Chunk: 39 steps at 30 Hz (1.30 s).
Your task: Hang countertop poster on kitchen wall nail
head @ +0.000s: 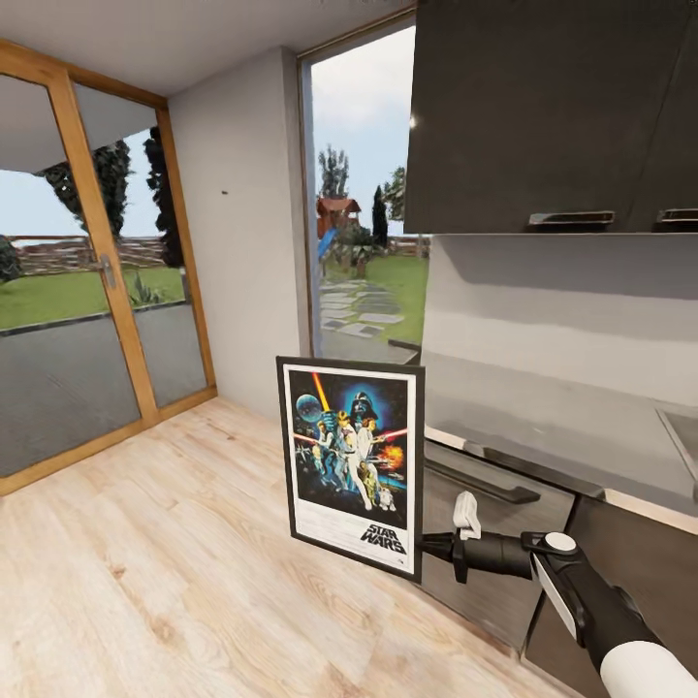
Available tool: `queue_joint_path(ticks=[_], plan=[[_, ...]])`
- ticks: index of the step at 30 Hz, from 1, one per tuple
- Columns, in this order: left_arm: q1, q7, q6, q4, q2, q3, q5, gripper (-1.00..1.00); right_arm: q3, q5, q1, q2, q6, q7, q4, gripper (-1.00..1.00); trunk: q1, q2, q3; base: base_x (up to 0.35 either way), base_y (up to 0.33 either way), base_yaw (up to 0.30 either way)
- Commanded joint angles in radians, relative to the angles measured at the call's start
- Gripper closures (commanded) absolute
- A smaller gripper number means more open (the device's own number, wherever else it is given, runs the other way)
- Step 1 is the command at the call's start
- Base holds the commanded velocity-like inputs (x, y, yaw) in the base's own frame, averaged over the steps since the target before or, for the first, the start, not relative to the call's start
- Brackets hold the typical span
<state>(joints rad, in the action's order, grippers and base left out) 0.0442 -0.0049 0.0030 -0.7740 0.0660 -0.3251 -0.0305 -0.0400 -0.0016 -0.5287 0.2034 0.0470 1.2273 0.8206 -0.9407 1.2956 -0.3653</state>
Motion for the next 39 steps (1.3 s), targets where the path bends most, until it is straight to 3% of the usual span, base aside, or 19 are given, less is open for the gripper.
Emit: queue_joint_path(ticks=[1,39], plan=[[0.001,-0.001,0.0,-0.001,0.0,0.0,-0.003,-1.0,-0.001,-0.002,-0.001,0.001,0.008,0.004,0.001,1.0,0.004,-0.007,0.002,0.0,0.0,0.0],[0.0,0.0,-0.003,0.001,0.0,0.0,-0.003,-1.0,-0.001,0.0,0.0,0.001,0.008,0.002,0.0,1.0,0.15,-0.273,0.121,0.0,0.0,0.0]])
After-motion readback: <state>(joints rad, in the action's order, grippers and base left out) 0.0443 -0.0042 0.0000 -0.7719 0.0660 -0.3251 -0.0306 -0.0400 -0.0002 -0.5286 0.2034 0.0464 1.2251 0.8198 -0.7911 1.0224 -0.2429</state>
